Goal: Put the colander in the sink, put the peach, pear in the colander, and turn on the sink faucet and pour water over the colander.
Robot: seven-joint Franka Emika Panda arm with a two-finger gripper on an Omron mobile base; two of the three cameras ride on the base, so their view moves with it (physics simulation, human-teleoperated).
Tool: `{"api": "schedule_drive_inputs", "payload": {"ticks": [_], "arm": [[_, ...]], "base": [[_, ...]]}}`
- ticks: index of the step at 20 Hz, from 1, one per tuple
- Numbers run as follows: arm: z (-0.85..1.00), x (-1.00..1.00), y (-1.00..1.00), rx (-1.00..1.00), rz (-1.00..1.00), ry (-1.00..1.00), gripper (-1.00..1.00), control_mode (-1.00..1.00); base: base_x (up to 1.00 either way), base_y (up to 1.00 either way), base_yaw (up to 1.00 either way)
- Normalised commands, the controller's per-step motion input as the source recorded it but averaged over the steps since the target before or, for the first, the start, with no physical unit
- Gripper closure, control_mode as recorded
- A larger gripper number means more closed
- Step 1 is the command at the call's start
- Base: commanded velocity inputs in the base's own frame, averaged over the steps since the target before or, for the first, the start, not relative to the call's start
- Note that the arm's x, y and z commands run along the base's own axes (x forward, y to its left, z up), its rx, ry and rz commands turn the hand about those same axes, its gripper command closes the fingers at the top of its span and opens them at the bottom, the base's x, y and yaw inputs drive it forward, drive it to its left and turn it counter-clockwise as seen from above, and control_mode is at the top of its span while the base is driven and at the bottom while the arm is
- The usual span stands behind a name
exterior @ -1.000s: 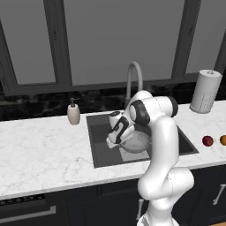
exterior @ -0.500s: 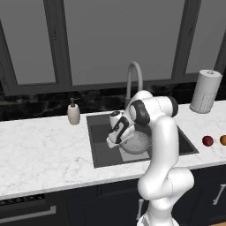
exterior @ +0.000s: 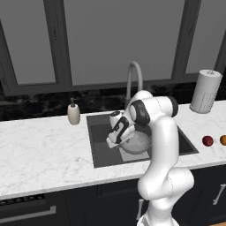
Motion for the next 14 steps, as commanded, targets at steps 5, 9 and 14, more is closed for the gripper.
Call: {"api": "schedule_drive_inputs", "payload": {"ticks": [5,9,14], "arm": [[0.22,0.01,0.0,0.0,-0.01,0.0,-1.0,-1.0],[0.42,-0.01,0.08,0.0,-0.04,0.0,-1.0,-1.0],[0.36,-0.09,0.26,-0.01,-0.04,0.0,-1.0,-1.0]], "base": [[0.0,0.0,0.0],[0.0,0.0,0.0],[0.0,0.0,0.0]]}}
